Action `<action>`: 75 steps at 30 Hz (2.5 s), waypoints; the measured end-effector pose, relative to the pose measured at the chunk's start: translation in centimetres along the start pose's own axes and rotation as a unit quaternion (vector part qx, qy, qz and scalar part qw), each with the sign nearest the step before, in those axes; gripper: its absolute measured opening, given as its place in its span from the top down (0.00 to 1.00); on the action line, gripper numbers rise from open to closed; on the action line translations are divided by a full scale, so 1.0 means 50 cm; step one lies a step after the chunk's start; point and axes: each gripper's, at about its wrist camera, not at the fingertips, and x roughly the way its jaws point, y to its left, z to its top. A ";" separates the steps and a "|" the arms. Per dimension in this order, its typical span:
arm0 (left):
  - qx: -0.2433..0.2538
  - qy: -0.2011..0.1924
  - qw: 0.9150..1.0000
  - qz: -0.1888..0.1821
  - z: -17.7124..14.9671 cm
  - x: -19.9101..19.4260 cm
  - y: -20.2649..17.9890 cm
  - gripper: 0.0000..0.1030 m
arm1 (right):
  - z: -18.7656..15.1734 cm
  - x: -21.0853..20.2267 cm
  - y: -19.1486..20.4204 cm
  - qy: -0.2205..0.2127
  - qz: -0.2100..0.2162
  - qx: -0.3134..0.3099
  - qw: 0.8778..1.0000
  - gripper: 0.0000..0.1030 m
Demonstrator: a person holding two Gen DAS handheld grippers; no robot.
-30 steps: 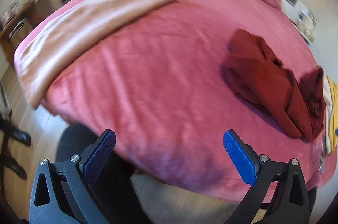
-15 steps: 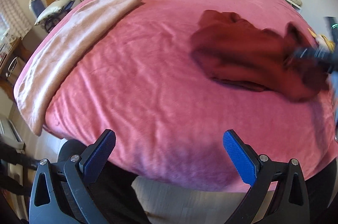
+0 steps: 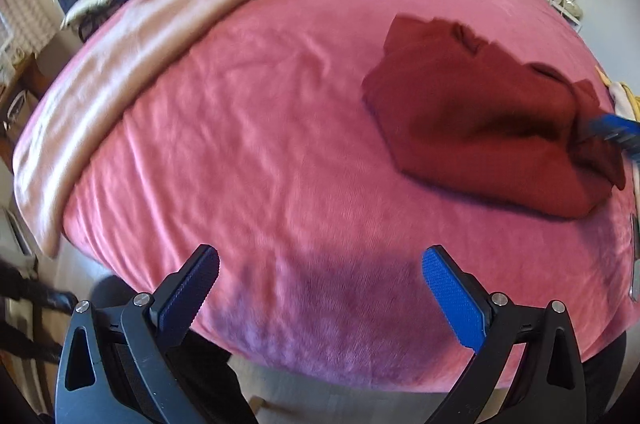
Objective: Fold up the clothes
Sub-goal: 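Grasp the dark red garment again with the right tool and lift it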
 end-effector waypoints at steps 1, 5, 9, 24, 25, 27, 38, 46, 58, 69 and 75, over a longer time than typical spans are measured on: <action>0.000 -0.010 1.000 0.000 0.001 -0.011 0.002 0.00 | 0.016 0.037 0.032 0.022 -0.027 -0.045 0.998 0.50; -0.007 -0.015 1.000 0.003 -0.018 -0.029 0.025 0.00 | 0.049 0.124 0.052 0.063 -0.023 -0.022 0.997 0.60; -0.035 -0.009 0.999 0.007 -0.044 -0.024 0.062 0.00 | 0.035 0.050 -0.005 0.023 0.102 0.104 0.989 0.89; -0.028 -0.014 0.999 -0.008 -0.024 -0.010 0.034 0.00 | -0.422 -0.178 0.116 0.159 0.268 0.135 0.941 0.82; -0.019 -0.020 1.000 -0.007 -0.016 -0.009 0.026 0.00 | -0.418 -0.188 0.104 0.141 0.252 0.141 0.947 0.75; 0.006 -0.035 0.999 0.006 0.006 -0.007 0.003 0.00 | -0.398 -0.205 0.081 0.102 0.225 0.152 0.957 0.73; 0.066 -0.084 0.994 -0.002 0.137 0.058 -0.125 0.00 | -0.040 -0.028 0.033 0.010 0.251 0.215 0.944 0.57; 0.082 -0.055 0.995 -0.019 0.117 0.168 -0.137 0.00 | 0.025 0.162 -0.054 0.076 0.299 0.406 0.860 0.93; 0.046 -0.046 0.997 -0.052 0.092 0.155 -0.083 0.00 | 0.173 0.128 -0.283 -0.070 0.226 0.441 0.866 0.73; 0.044 -0.056 0.996 -0.045 0.157 0.115 -0.138 0.00 | -0.029 0.058 -0.023 0.054 0.141 0.129 0.980 0.58; 0.026 -0.038 0.998 -0.046 0.076 0.077 -0.073 0.00 | -0.058 0.063 0.056 0.074 0.091 0.113 0.987 0.93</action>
